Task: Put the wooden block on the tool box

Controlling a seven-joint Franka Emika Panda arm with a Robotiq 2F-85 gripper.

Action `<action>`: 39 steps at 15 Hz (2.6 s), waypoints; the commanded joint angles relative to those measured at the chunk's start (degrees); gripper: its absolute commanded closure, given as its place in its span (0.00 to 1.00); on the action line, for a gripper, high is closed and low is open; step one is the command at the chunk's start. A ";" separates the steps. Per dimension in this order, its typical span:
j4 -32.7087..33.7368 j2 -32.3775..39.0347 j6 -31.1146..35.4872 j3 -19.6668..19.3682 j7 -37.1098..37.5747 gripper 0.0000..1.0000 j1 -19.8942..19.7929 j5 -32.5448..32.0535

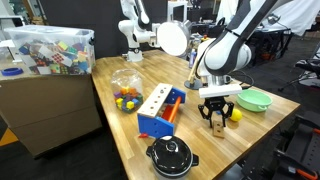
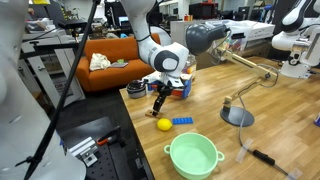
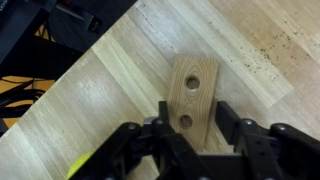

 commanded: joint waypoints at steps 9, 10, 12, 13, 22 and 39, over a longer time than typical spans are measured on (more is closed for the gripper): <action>0.35 -0.01 0.49 -0.82 1.83 0.96 0.07 0.37; 0.27 -0.35 0.52 -0.85 1.76 0.96 0.05 0.32; -0.05 -1.24 0.85 -1.00 1.82 0.96 0.07 0.23; -0.24 -1.80 1.03 -1.03 1.72 0.96 0.01 0.27; -1.57 -6.77 2.03 -1.25 1.84 0.96 0.00 -0.49; 4.98 -14.92 -9.31 1.61 12.08 0.96 2.96 -10.17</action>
